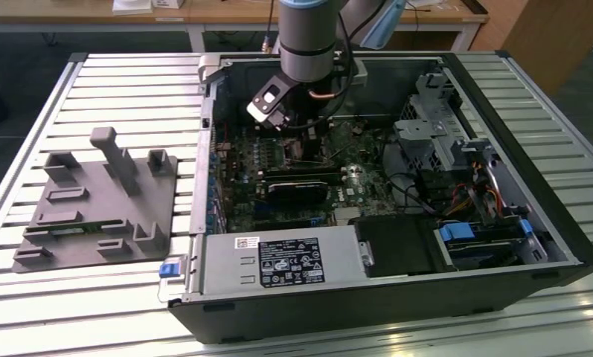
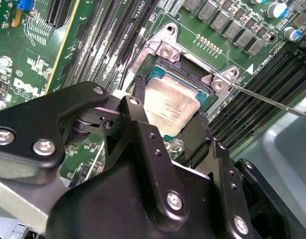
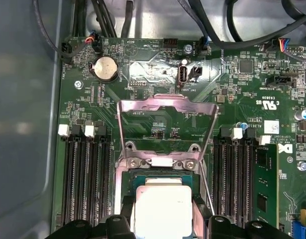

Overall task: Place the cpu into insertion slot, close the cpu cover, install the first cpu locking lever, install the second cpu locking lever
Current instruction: 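Place the cpu into insertion slot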

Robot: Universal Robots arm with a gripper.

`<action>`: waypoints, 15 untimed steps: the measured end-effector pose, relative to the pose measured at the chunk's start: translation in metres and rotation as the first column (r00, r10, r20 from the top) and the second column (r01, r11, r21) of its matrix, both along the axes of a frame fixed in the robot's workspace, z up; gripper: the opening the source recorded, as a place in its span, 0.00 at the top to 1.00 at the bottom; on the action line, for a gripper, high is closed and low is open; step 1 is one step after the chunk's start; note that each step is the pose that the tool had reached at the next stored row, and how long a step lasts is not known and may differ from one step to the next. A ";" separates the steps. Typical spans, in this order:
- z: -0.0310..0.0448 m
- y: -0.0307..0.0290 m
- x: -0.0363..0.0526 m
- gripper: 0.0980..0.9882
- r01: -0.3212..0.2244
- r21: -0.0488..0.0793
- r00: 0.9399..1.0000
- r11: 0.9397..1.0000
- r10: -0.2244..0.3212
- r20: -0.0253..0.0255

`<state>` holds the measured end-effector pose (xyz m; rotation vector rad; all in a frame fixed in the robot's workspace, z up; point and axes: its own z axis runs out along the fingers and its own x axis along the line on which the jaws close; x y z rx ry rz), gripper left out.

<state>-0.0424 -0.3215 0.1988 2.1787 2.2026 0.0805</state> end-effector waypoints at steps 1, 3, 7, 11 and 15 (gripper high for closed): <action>-0.0004 0.0000 0.0000 0.51 0.000 0.000 1.000 1.000 0.000 0.000; -0.0013 0.0000 0.0000 0.51 0.002 0.000 1.000 1.000 -0.002 0.000; -0.0031 0.0000 0.0000 0.51 0.004 0.000 1.000 1.000 -0.004 0.000; -0.0046 0.0000 0.0000 0.51 0.005 0.000 1.000 1.000 -0.005 0.000; -0.0055 -0.0001 -0.0001 0.51 0.006 0.000 1.000 1.000 -0.006 0.000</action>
